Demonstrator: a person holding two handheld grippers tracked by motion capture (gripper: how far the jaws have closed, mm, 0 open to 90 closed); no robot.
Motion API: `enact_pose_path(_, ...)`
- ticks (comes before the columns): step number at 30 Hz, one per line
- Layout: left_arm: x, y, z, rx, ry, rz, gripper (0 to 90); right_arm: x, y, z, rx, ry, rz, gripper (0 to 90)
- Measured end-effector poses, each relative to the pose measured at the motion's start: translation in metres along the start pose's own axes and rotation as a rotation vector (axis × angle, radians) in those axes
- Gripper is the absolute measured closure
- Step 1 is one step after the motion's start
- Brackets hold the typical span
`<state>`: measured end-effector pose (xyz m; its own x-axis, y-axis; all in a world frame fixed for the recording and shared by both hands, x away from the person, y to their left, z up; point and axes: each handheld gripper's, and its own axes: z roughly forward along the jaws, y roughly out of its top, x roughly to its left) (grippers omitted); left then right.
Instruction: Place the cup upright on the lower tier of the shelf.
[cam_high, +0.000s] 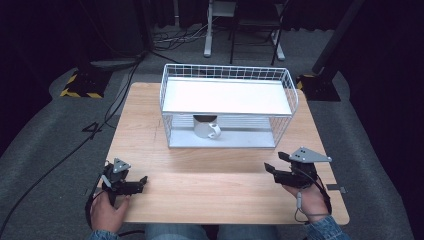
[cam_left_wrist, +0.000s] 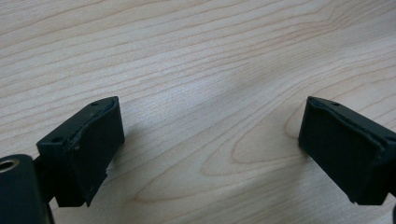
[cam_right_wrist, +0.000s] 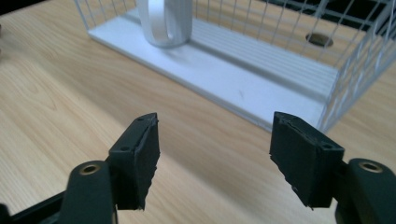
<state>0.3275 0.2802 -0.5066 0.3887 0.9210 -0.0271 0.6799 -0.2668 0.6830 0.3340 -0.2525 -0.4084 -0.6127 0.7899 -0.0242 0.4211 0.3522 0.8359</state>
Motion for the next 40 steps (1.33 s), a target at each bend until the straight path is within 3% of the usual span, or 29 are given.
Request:
enact_pose_path(4,0.000,0.000,0.000,0.000,0.000,0.000,7.2,-0.003,-0.011,-0.001,0.029,-0.013,0.014,30.6)
enact_pose_path(6,0.000,0.000,0.000,0.000,0.000,0.000,7.2,-0.006,-0.025,0.000,0.075,-0.026,-0.012,28.3)
enact_pose_path(8,0.000,0.000,0.000,0.000,0.000,0.000,7.2,-0.007,-0.029,0.001,0.081,-0.027,-0.007,27.4)
enact_pose_path(9,0.000,0.000,0.000,0.000,0.000,0.000,7.2,-0.009,-0.038,0.003,0.090,-0.022,0.025,24.5)
enact_pose_path(15,0.000,0.000,0.000,0.001,-0.001,0.003,7.2,-0.018,-0.064,0.010,0.119,-0.019,0.104,18.8)
enact_pose_path(21,0.000,0.000,0.000,0.000,0.000,-0.005,7.0,-0.025,-0.082,0.018,0.146,-0.052,0.109,16.7)
enact_pose_path(26,0.000,0.001,0.001,0.000,0.000,-0.006,6.9,-0.027,-0.092,0.023,0.182,-0.071,0.099,15.6)
enact_pose_path(30,0.000,0.000,0.001,0.001,0.000,-0.006,6.9,-0.026,-0.099,0.028,0.165,-0.090,0.094,13.9)
enact_pose_path(40,0.000,0.001,0.001,0.002,0.002,-0.009,6.7,-0.026,-0.095,0.034,0.175,-0.109,0.102,8.2)
